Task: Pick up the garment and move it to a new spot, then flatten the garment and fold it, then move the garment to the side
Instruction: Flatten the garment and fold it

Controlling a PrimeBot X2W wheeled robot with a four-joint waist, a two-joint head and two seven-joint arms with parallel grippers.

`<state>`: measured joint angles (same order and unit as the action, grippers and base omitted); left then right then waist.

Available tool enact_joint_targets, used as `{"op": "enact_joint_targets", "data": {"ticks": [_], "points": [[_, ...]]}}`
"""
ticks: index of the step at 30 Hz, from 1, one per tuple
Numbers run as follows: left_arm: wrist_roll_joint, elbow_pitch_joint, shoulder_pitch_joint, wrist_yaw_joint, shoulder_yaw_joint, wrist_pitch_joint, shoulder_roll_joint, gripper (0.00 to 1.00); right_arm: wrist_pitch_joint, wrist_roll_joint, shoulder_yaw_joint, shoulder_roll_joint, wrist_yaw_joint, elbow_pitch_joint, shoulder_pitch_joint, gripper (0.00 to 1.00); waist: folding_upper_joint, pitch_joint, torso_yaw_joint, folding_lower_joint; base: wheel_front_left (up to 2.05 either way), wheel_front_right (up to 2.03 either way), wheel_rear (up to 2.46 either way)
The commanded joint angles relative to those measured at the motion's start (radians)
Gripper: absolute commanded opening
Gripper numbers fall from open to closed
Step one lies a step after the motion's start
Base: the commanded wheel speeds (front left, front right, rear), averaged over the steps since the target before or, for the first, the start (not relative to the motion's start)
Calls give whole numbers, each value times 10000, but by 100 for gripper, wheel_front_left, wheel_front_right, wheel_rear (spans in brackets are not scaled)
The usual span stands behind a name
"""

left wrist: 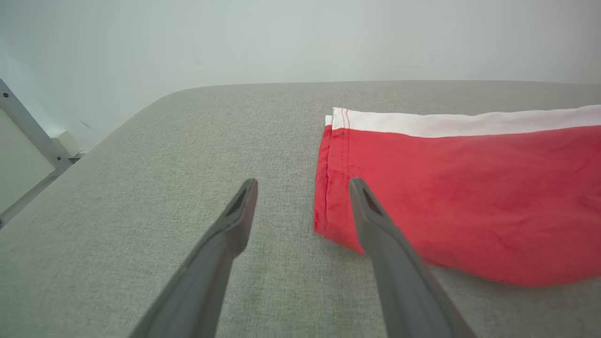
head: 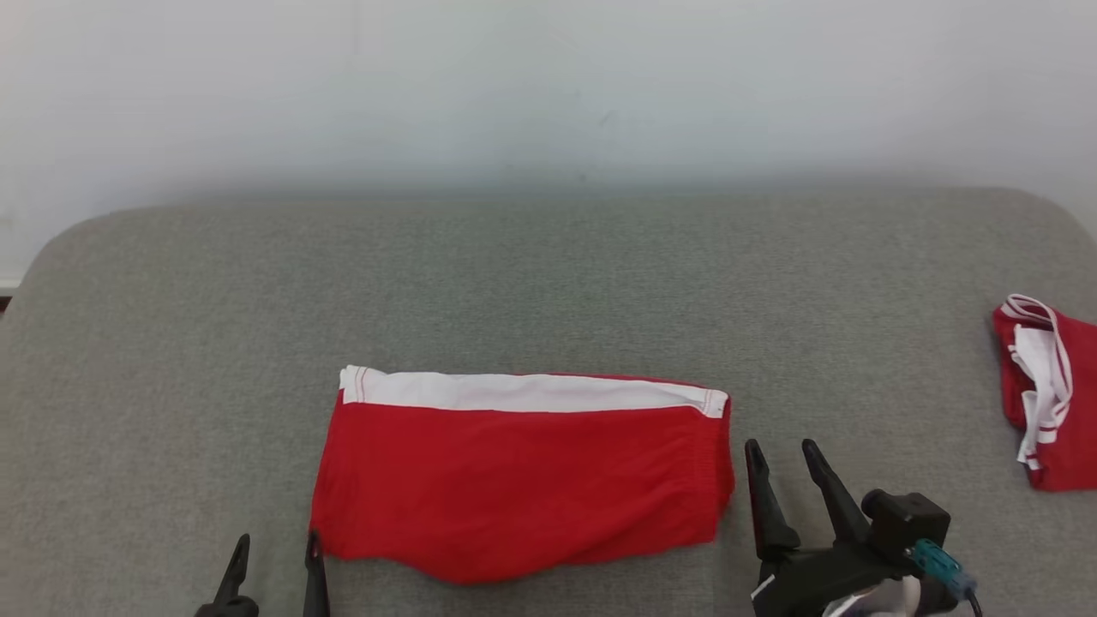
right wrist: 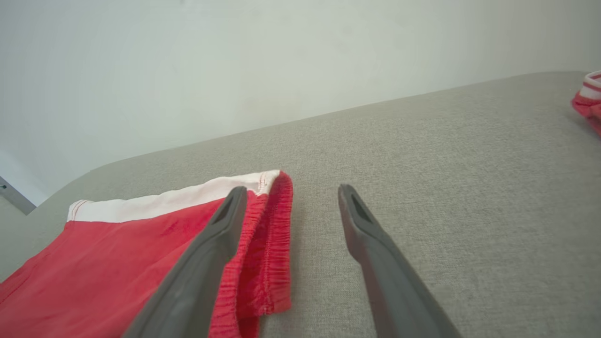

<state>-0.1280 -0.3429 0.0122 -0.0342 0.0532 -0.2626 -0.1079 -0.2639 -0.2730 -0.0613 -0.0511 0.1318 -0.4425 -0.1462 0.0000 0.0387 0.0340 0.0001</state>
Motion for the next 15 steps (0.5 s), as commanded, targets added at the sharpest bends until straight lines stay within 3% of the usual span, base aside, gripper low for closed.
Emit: {"op": "enact_joint_targets", "data": {"ticks": [1, 15], "points": [[81, -8, -25, 61, -83, -26, 69, 100, 5, -38, -63, 12, -28, -175, -190, 100, 0, 150, 288, -1, 0, 0, 0], [328, -252, 294, 510, -534, -26, 429, 100, 39, -384, -491, 19, -28, -3494, -1521, 100, 0, 663, 1065, -1, 0, 0, 0]]}}
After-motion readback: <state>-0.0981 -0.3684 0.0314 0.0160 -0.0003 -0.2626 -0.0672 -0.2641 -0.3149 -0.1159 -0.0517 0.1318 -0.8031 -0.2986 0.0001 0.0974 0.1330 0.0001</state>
